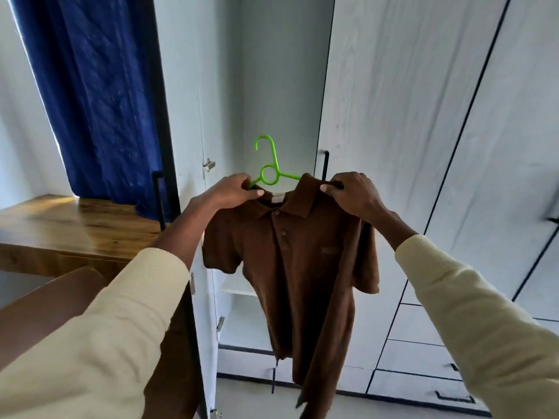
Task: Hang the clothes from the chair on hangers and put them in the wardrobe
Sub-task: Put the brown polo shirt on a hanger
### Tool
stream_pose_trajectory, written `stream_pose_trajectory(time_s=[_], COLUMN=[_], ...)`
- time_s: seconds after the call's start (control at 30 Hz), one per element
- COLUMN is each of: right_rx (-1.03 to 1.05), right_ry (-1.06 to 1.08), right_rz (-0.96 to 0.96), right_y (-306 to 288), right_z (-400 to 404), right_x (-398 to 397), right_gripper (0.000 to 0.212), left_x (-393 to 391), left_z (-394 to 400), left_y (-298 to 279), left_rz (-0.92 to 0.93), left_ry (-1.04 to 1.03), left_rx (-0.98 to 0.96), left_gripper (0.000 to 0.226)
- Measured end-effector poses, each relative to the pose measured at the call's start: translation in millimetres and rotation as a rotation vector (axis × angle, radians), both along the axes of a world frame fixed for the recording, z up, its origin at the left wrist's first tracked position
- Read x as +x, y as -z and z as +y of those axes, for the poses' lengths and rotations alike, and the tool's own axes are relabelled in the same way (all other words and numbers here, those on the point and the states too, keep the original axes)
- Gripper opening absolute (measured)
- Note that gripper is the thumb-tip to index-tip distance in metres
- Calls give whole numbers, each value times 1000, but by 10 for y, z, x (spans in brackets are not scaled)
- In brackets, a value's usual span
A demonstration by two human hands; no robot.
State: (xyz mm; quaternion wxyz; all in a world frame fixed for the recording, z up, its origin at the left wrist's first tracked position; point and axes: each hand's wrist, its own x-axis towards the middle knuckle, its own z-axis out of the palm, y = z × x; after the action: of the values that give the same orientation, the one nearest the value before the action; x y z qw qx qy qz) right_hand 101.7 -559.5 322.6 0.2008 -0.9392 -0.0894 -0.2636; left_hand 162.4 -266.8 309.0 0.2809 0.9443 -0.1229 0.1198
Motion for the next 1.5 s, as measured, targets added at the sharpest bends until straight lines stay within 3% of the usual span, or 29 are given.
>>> stream_pose_trajectory(time_s=[0.1, 0.23, 0.37, 0.43, 0.53, 0.67, 0.8, 0.9, 1.03, 1.37, 1.5], right_rx=[50, 180, 370, 477, 720, 803, 933, 1030, 980, 787, 765], right_ry=[-61, -140, -279, -351, -309, -205, -165, -118, -112, -30, 54], right_rz=[15, 67, 346, 505, 457, 465, 408, 308, 201, 38, -17], right_y=[24, 26, -25, -46, -98, -108, -38, 28, 107, 273, 277], right_z=[-221, -392, -610, -681, -635, -338, -165, -99, -35, -248, -528], right_x=[140, 388, 730, 953, 1341, 1748, 1970, 1970, 1814, 709, -28], right_gripper=[28, 32, 32, 36, 45, 49, 17, 26, 31, 47, 72], left_x=[71, 37, 31, 86, 151, 272, 391, 313, 173, -525, -954], left_z=[-14, 2, 82, 59, 29, 29, 55, 16, -109, -779, -1157], left_y=[19, 69, 77, 99, 84, 105, 121, 112, 76, 167, 216], left_rz=[18, 224, 366, 304, 161, 101, 51, 50, 17, -46, -60], left_ry=[13, 63, 170, 117, -11, -95, -349, -501, -564, -458, -435], left_rx=[-101, -258, -532, -547, -555, -466, -212, -34, 15, -53, -82], left_gripper=[38, 40, 37, 25, 11, 9, 23, 31, 34, 33, 34])
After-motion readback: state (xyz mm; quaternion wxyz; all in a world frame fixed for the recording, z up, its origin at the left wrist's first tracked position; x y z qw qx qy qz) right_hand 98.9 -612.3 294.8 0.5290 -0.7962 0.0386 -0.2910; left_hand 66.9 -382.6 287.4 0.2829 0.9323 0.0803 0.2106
